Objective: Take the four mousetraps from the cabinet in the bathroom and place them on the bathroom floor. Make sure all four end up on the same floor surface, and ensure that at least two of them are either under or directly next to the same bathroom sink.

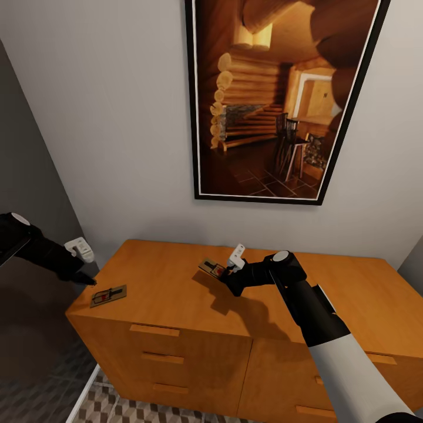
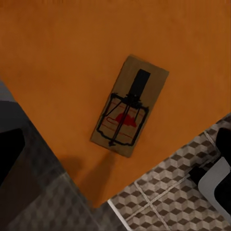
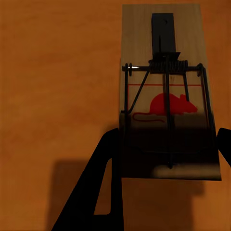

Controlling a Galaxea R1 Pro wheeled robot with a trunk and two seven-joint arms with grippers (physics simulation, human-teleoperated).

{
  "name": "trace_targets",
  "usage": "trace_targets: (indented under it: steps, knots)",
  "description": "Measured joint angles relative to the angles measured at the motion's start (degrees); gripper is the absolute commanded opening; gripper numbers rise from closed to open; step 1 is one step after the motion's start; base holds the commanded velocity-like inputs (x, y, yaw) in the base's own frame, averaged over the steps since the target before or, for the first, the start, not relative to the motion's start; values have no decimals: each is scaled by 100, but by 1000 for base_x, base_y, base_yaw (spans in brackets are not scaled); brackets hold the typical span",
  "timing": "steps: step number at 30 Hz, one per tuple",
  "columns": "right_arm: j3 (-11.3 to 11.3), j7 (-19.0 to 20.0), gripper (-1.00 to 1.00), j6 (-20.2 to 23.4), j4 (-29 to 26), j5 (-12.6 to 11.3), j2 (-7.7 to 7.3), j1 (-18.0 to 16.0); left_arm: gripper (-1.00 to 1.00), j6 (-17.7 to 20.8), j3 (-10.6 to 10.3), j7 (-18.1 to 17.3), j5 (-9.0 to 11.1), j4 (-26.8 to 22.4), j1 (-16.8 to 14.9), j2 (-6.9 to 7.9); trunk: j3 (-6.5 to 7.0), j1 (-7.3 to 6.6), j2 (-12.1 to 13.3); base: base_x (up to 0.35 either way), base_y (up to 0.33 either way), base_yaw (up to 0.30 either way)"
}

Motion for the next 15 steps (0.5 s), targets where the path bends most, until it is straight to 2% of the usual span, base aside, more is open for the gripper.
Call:
trace_targets:
  steps: [5,15]
  knots:
    - [0,0,-100,0,1,0,-2,0,100,0,179,-14,37,2,0,-6,0,0,0,0,0,0]
    - [0,0,-100,0,8,-2,2,0,100,0,221,-12,1,8,0,-7,0,0,0,0,0,0]
